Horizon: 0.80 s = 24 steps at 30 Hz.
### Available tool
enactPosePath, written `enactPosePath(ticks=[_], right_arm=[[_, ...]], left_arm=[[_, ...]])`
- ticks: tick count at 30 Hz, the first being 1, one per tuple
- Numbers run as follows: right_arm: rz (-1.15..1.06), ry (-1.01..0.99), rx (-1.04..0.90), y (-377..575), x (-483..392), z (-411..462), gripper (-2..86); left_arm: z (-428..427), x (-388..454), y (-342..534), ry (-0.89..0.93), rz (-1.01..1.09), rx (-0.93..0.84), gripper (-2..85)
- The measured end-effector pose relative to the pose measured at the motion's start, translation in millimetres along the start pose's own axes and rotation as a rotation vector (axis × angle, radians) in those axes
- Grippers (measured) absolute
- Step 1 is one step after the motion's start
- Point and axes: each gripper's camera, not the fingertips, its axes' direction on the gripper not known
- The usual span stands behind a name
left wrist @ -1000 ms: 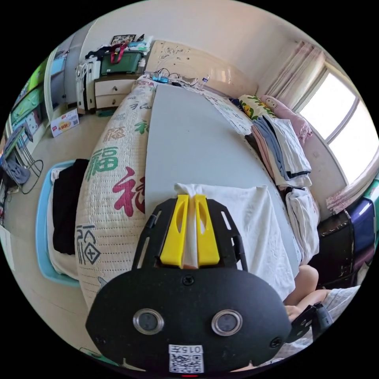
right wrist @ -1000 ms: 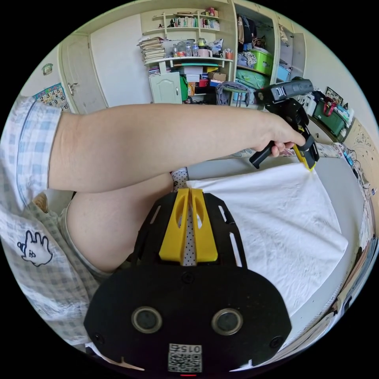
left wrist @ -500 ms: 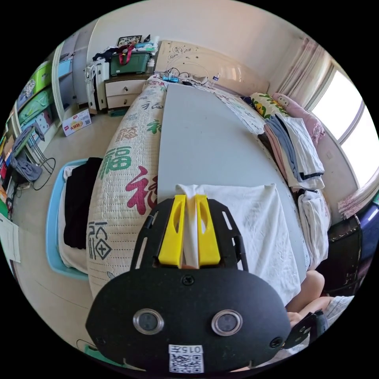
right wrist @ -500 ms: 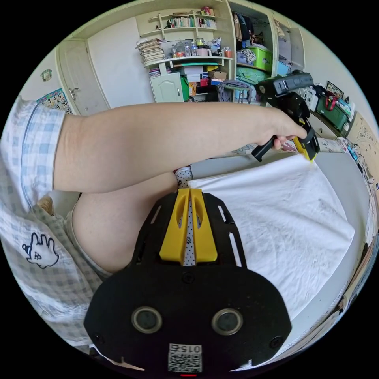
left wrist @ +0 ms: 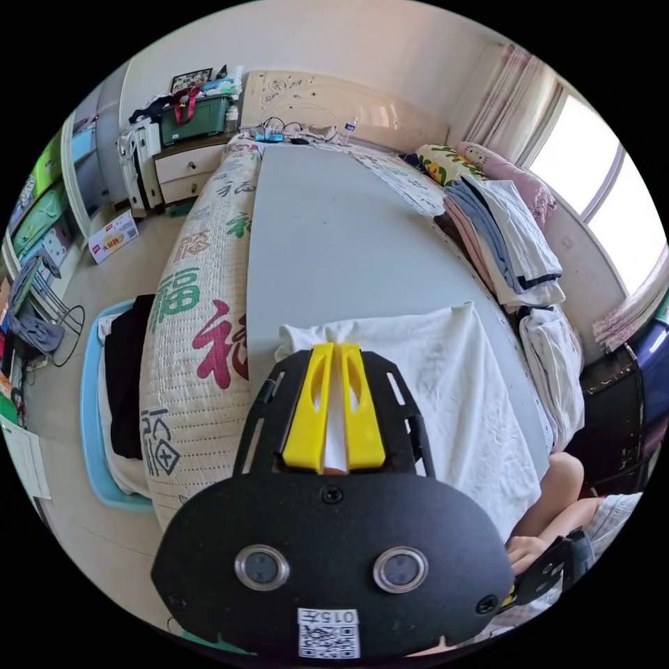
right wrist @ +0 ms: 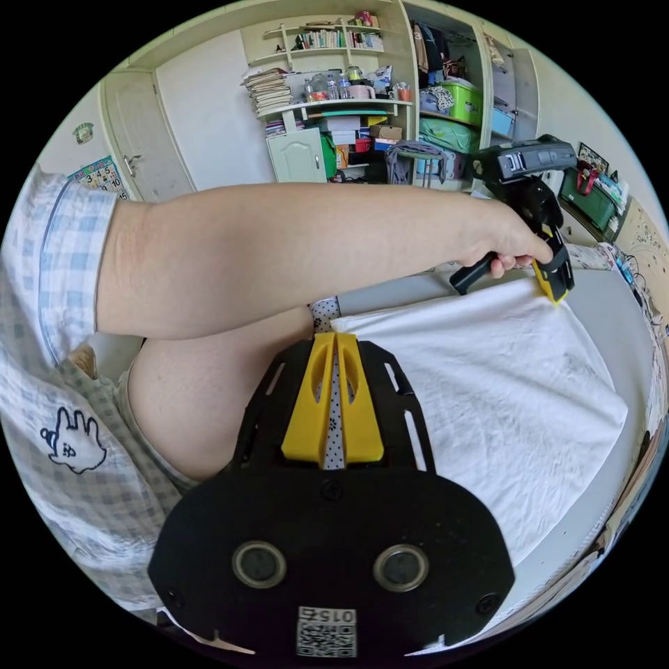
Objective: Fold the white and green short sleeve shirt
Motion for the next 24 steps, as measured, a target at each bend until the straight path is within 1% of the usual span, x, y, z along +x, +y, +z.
enactPosePath(ticks=[3,6,8,13,15,17,19,20,21,22,23,24], right_arm=[[-0.004,0.007,0.000,2.3,-1.5,28.4,-0.4],[-0.026,0.012,-0.001,6.3,-3.9,57.4,-0.4],[-0.022,-0.001,-0.002,10.9,-0.9,80.9,-0.3],[-0.010,-0.024,-0.005,25.3,8.0,129.5,0.2],[-0.036,-0.038,-0.019,31.7,10.3,141.2,0.6],[-0.061,-0.114,-0.063,44.5,21.7,142.6,1.3],[-0.083,-0.210,-0.105,60.0,36.6,131.8,2.4],[-0.096,-0.233,-0.092,75.6,50.1,117.0,3.8],[-0.086,-0.222,-0.071,84.3,59.5,108.2,4.0],[-0.030,-0.156,-0.009,102.9,84.9,89.3,4.5],[0.076,-0.060,0.071,123.7,118.8,70.8,4.9],[0.148,-0.015,0.115,135.5,138.8,62.2,5.1]], left_arm=[[-9.5,-5.1,-1.9,0.000,-0.020,0.040,0.6],[-14.5,-7.5,-3.9,-0.059,-0.017,0.068,0.2],[-11.6,-9.5,-6.1,-0.101,-0.007,0.059,0.3],[-1.7,-14.8,-13.0,-0.134,0.014,0.017,1.3],[-5.3,-22.5,-16.4,-0.107,-0.013,0.010,2.4],[-23.0,-41.8,-18.3,-0.026,-0.070,0.042,4.6],[-44.5,-58.2,-15.8,0.007,-0.103,0.115,5.5],[-55.0,-70.0,-12.8,0.005,-0.119,0.153,5.9],[-58.0,-76.8,-11.1,-0.002,-0.135,0.162,6.0],[-59.5,-92.5,-7.9,-0.003,-0.179,0.157,6.7],[-56.4,-108.8,-5.0,0.029,-0.220,0.136,7.8],[-54.0,-116.7,-3.6,0.056,-0.241,0.125,8.5]])
